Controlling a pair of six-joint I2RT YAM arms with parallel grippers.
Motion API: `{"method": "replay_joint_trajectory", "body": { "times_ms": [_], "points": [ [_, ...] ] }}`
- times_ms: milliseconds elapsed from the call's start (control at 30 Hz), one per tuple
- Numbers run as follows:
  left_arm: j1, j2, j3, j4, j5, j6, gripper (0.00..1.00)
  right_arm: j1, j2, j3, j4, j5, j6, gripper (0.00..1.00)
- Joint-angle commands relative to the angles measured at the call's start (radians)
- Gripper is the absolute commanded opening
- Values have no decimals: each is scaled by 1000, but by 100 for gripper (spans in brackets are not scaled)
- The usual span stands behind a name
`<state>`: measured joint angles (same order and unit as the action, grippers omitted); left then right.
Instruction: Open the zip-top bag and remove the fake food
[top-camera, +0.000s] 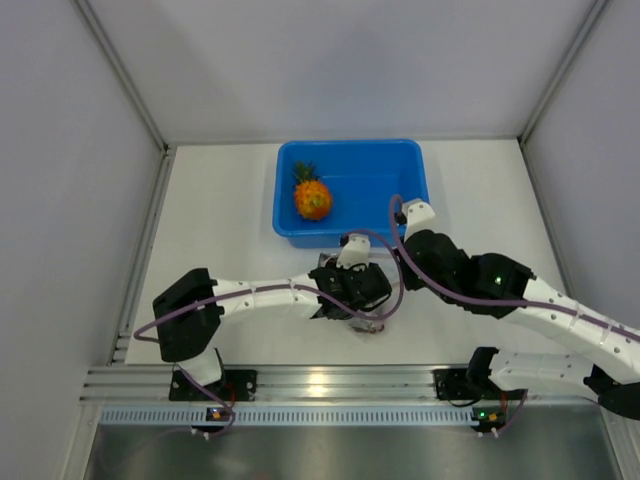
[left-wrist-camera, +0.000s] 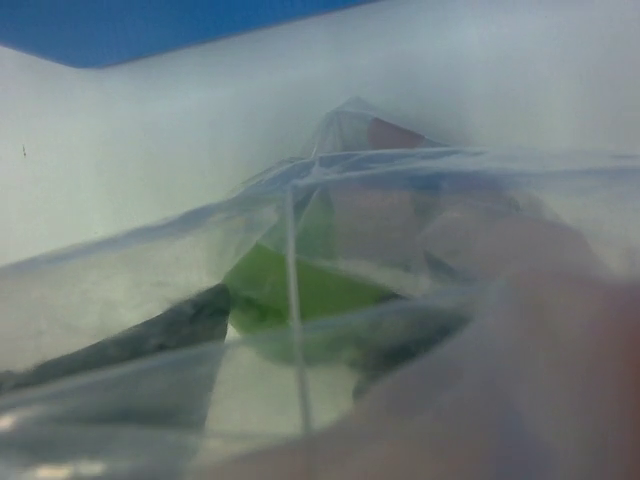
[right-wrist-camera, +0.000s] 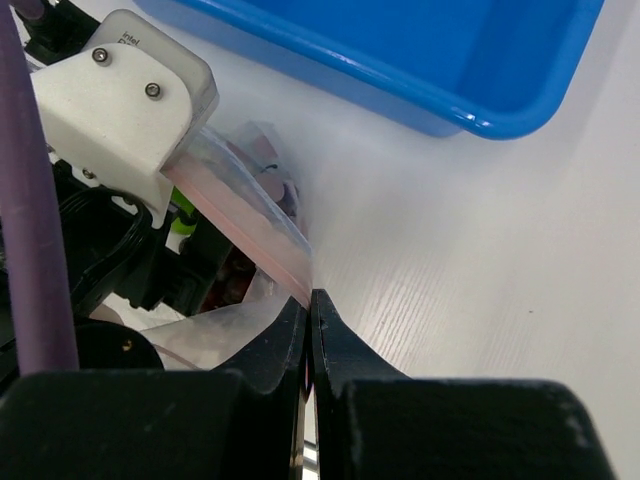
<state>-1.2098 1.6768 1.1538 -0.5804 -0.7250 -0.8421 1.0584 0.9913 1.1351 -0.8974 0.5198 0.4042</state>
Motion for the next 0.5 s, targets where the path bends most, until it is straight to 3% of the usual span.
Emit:
{"method": "replay_joint_trajectory", "body": {
  "times_ms": [0,467],
  "points": [
    [49,47,7,-67,-25,-9,86,18,-20,25,18,17,1,0],
    [156,119,-58,148,96,113,91,20,-11,-3,60,-37,8,0]
  ]
}}
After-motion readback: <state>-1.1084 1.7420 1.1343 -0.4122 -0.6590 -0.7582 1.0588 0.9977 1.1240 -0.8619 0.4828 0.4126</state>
